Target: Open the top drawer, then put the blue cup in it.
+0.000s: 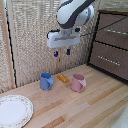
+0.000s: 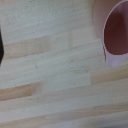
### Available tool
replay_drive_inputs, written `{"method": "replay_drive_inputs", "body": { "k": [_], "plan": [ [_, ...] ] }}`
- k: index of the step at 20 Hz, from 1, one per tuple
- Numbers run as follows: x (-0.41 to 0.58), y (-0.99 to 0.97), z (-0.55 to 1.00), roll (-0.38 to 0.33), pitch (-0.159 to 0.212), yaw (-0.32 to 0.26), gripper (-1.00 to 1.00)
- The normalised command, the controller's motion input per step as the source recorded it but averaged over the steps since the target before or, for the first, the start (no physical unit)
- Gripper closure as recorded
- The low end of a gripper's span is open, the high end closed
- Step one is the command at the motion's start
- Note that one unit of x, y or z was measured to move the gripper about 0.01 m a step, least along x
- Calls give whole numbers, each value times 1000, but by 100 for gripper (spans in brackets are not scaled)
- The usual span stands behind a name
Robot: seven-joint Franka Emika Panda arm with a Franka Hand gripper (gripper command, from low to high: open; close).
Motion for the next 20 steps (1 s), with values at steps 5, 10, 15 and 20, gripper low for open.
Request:
{"method": "replay_drive_inputs", "body": {
  "k": [5, 10, 15, 20],
  "plan": [
    [-81, -270, 778, -115, -83, 125, -100],
    [-115, -347, 617, -151, -111, 130, -100],
    [-170, -311, 146, -288, -120, 157, -100],
    [-162, -260, 6, -344, -74, 154, -100]
  ]
}}
